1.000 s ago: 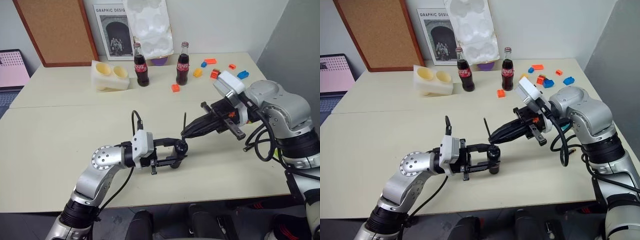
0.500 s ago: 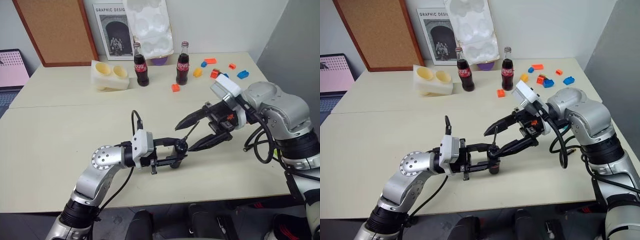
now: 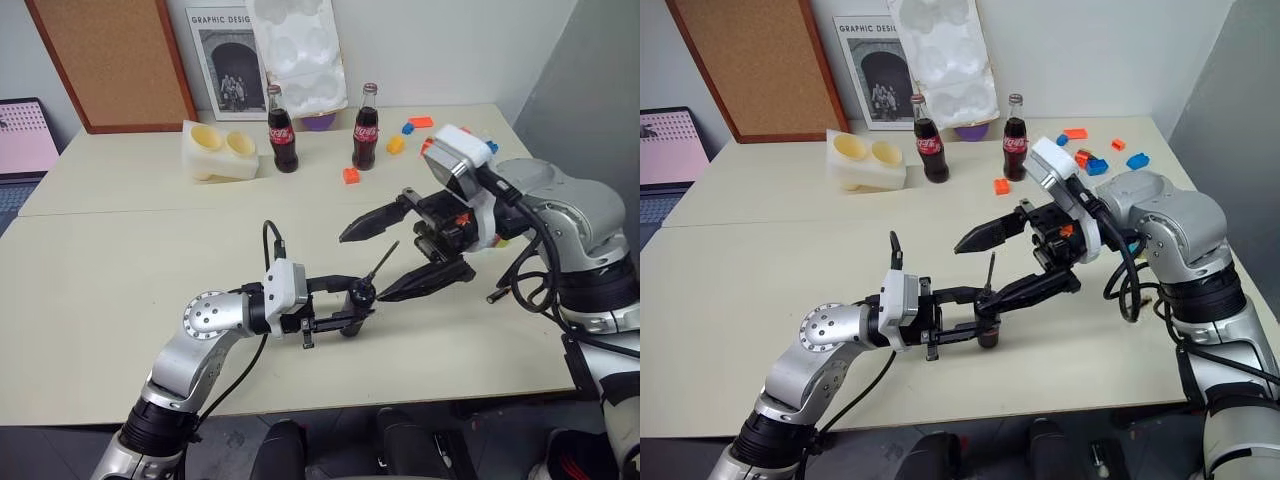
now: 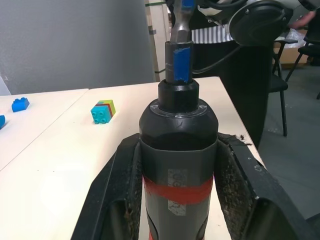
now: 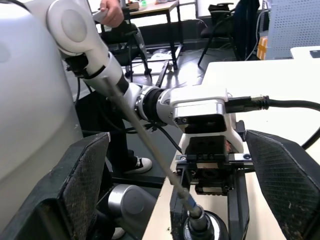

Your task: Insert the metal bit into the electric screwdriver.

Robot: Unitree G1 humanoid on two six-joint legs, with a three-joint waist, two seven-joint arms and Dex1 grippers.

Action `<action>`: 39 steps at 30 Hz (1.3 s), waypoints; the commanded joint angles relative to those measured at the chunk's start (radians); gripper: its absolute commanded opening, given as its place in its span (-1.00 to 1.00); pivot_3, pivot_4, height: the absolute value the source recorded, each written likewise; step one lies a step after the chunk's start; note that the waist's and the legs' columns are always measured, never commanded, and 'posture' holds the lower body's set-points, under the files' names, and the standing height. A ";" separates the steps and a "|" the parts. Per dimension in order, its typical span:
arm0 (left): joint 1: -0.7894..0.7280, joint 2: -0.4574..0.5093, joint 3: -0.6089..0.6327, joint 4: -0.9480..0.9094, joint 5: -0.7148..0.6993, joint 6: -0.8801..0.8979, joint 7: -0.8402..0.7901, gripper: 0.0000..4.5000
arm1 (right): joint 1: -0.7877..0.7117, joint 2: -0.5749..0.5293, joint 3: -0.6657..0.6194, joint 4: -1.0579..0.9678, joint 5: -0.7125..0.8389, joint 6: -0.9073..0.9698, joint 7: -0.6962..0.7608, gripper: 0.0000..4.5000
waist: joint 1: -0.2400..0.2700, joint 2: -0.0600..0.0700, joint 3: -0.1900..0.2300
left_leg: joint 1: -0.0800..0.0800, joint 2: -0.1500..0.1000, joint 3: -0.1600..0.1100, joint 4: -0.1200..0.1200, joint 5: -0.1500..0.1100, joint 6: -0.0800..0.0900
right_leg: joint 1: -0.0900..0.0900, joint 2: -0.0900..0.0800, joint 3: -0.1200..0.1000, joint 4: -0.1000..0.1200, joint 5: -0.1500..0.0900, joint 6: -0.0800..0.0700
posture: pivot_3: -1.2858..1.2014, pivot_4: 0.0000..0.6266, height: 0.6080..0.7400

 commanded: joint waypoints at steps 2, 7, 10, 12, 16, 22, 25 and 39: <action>0.002 0.010 0.004 0.005 0.028 0.010 0.021 -0.27 | -0.029 0.017 -0.052 0.008 0.005 0.006 -0.040 1.00 | 0.000 0.000 0.000 | 0.000 0.000 0.000 0.000 0.000 0.000 | 0.000 0.000 0.000 0.000 0.000 0.000 | 0.03 -0.52 1.00; 0.001 0.010 0.003 0.007 0.027 0.007 0.017 -0.27 | -0.034 0.031 -0.054 0.031 -0.014 -0.006 -0.067 1.00 | 0.000 0.000 0.000 | 0.000 0.000 0.000 0.000 0.000 0.000 | 0.000 0.000 0.000 0.000 0.000 0.000 | 0.03 -0.52 1.00; 0.001 0.010 0.002 0.007 0.028 0.006 0.016 -0.27 | -0.030 0.025 -0.049 0.031 -0.023 -0.009 -0.061 1.00 | 0.000 0.000 0.000 | 0.000 0.000 0.000 0.000 0.000 0.000 | 0.000 0.000 0.000 0.000 0.000 0.000 | 0.03 -0.52 1.00; 0.001 0.010 0.001 0.008 0.029 0.005 0.015 -0.27 | -0.025 0.023 -0.048 0.034 -0.036 -0.018 -0.062 1.00 | 0.000 0.000 0.000 | 0.000 0.000 0.000 0.000 0.000 0.000 | 0.000 0.000 0.000 0.000 0.000 0.000 | 0.03 -0.52 1.00; 0.000 0.009 -0.001 0.010 0.030 0.004 0.014 -0.27 | -0.021 0.016 -0.043 0.032 -0.045 -0.016 -0.054 1.00 | 0.000 0.000 0.000 | 0.000 0.000 0.000 0.000 0.000 0.000 | 0.000 0.000 0.000 0.000 0.000 0.000 | 0.03 -0.52 1.00; -0.001 0.010 -0.002 0.012 0.031 0.003 0.013 -0.27 | -0.015 -0.004 -0.019 0.019 -0.068 -0.013 -0.039 1.00 | 0.000 0.000 0.000 | -0.001 0.000 0.000 0.000 0.000 0.000 | 0.000 0.000 0.000 0.000 0.000 0.000 | 0.03 -0.52 1.00; -0.001 0.010 -0.004 0.012 0.031 0.003 0.011 -0.27 | -0.021 0.005 -0.001 0.017 -0.086 -0.013 -0.045 1.00 | -0.001 0.000 0.000 | -0.001 0.000 0.000 0.000 0.000 0.000 | -0.001 0.000 0.000 0.000 0.000 0.000 | 0.03 -0.52 1.00; -0.003 0.000 -0.013 0.014 0.035 0.003 0.016 -0.27 | -0.014 -0.008 -0.001 -0.007 -0.090 0.027 -0.032 1.00 | 0.000 0.000 0.000 | -0.001 0.000 0.000 0.000 0.000 0.000 | -0.001 0.000 0.000 -0.001 0.000 0.000 | 0.03 -0.52 1.00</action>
